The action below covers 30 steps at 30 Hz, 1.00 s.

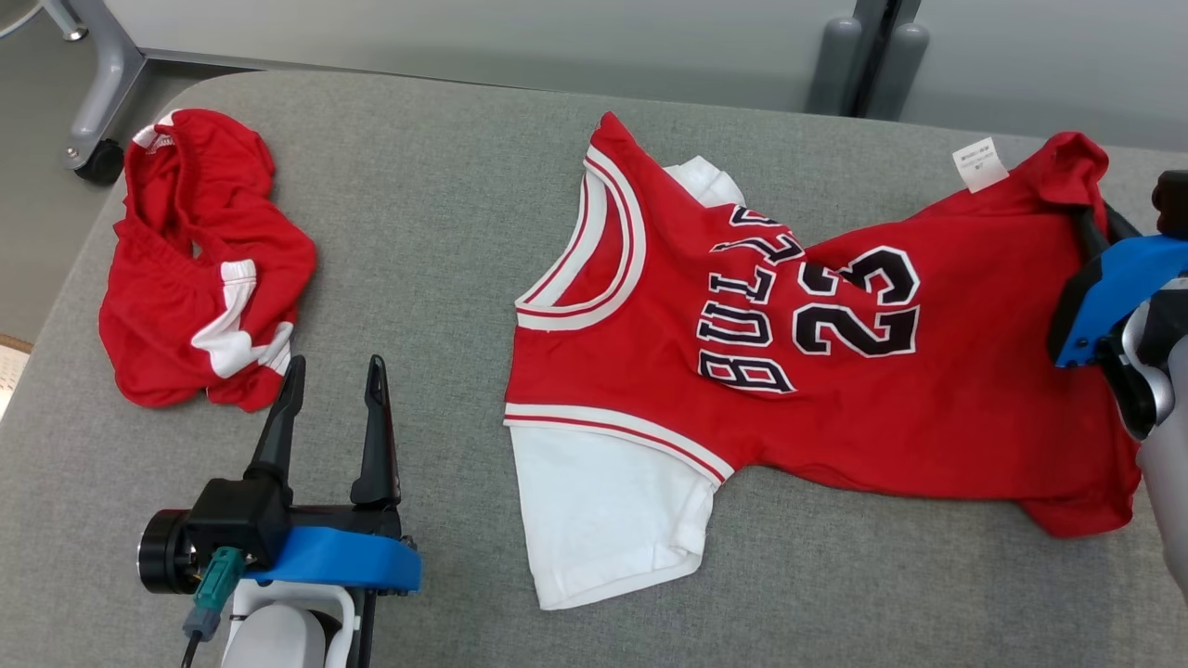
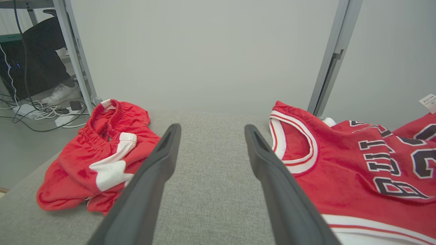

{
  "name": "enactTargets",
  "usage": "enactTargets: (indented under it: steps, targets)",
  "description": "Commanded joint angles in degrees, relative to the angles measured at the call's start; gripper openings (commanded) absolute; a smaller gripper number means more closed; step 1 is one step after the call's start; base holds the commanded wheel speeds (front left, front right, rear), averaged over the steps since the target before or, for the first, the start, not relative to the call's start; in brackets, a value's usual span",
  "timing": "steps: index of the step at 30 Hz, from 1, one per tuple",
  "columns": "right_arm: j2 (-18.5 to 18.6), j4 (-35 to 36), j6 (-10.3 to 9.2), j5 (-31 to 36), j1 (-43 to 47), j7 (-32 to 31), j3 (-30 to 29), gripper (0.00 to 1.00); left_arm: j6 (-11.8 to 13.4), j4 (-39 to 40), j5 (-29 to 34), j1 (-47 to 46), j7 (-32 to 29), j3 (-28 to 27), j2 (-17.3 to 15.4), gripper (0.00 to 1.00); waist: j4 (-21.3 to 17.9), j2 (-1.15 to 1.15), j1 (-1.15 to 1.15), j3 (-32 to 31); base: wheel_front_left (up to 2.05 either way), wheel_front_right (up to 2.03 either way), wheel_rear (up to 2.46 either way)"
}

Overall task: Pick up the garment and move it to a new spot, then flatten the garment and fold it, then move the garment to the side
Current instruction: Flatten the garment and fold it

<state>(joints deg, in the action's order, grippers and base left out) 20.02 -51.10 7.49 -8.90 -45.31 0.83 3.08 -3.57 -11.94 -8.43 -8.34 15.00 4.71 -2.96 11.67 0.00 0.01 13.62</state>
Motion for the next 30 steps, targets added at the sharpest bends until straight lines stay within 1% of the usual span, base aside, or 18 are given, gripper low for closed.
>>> enactTargets:
  steps: [1, 2, 3, 4, 7, 13, 18, 23, 26, 30]
  targets:
    - [0.15, -1.34, 0.01, 0.89, -1.11, 0.85, -0.68, 0.0, -0.17, -0.14, 0.02, -0.6, 0.26, 0.21, 0.1, 1.0, 0.18, 0.0, -0.01, 0.1, 0.0, 0.0, 0.0]
    - [-0.17, -2.31, 0.01, 1.37, -1.38, 1.14, -0.96, 0.2, -0.18, -0.15, -0.03, -0.64, 0.26, 0.26, 0.11, 1.0, 0.26, 0.0, -0.01, 0.1, 0.0, 0.0, 0.0]
    - [-0.68, -3.3, 0.01, 1.7, -1.58, 1.41, -1.02, 0.53, -0.15, -0.2, -0.08, -0.62, 0.26, 0.3, 0.11, 1.0, 0.3, 0.0, -0.01, 0.06, 0.0, 0.0, 0.0]
    - [-1.04, -4.25, 0.01, 1.92, -1.67, 1.63, -1.07, 1.0, -0.07, -0.26, -0.11, -0.57, 0.26, 0.3, 0.11, 1.0, 0.27, 0.0, -0.01, 0.0, 0.0, 0.0, 0.0]
    - [-1.45, -5.77, 0.01, 2.06, -1.82, 2.84, -1.18, 1.0, 0.17, -0.38, -0.05, -0.32, 0.26, 0.15, 0.11, 1.0, -0.01, 0.0, -0.01, -0.3, 0.0, 0.0, 0.0]
    - [-3.27, -8.7, 0.01, 1.66, 0.58, 8.3, -1.11, 1.0, 0.09, -0.62, 0.6, 1.07, 0.26, -1.2, 0.1, 1.0, -2.31, 0.0, -0.01, -2.55, 0.0, 0.0, 0.0]
    - [-4.82, -7.46, 0.01, -0.49, 3.63, 12.87, -0.41, 1.0, -0.1, -0.69, 1.32, 2.47, 0.26, -2.21, 0.01, 1.0, -4.81, 0.0, -0.01, -5.15, 0.0, 0.0, 0.0]
    - [-6.31, -1.14, 0.01, -2.93, 8.56, 14.31, 0.71, 1.0, -0.16, -0.28, 1.44, 3.96, 0.26, -3.81, -0.55, 1.0, -7.39, 0.0, -0.01, -7.02, 0.0, 0.0, 0.0]
    - [-7.27, 5.59, 0.01, -3.82, 12.46, 14.39, 0.96, 1.0, 0.13, 0.16, 1.66, 4.87, 0.26, -4.89, -0.74, 1.0, -8.81, 0.0, -0.01, -7.55, 0.0, 0.0, 0.0]
    - [-8.92, 14.7, 0.01, -4.22, 18.92, 14.42, -0.29, 1.0, 0.37, 0.66, 1.9, 5.93, 0.26, -5.5, -0.92, 1.0, -9.98, 0.0, -0.01, -8.1, 0.0, 0.0, 0.0]
